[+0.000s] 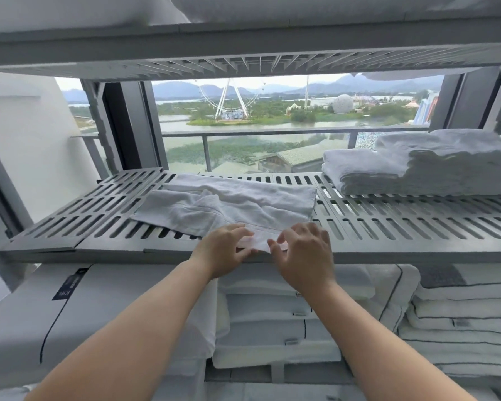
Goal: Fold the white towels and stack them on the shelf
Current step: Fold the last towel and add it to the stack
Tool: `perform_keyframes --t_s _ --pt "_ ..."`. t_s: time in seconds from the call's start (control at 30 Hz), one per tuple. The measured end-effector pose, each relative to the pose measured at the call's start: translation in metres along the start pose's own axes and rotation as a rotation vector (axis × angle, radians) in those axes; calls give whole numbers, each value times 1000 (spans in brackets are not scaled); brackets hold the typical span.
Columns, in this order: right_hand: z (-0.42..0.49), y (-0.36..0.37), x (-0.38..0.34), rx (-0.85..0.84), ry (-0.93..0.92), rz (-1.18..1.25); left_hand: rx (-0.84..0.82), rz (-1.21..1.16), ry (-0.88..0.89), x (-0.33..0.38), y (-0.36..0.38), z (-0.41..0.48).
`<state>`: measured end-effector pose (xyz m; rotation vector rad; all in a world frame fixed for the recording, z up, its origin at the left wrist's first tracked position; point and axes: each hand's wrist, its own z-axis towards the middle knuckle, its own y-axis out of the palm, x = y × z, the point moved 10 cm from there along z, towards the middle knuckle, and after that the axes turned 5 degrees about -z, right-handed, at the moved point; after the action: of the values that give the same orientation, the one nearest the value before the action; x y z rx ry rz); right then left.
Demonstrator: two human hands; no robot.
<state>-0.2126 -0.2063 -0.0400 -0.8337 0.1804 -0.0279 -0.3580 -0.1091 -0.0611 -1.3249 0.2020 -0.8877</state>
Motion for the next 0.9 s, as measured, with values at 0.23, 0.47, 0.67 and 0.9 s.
perform_keyframes --t_s 0.23,0.47,0.67,0.9 --pt "58 34 -62 -85 -44 30 217 6 -117 -95 -67 16" --pt "129 114 -107 -182 25 85 225 86 -136 -197 -98 55" --pt "152 187 -91 -379 109 55 -66 35 -11 -235 -74 99" --pt "148 212 -91 -600 29 3 -96 -123 75 -220 -66 97"
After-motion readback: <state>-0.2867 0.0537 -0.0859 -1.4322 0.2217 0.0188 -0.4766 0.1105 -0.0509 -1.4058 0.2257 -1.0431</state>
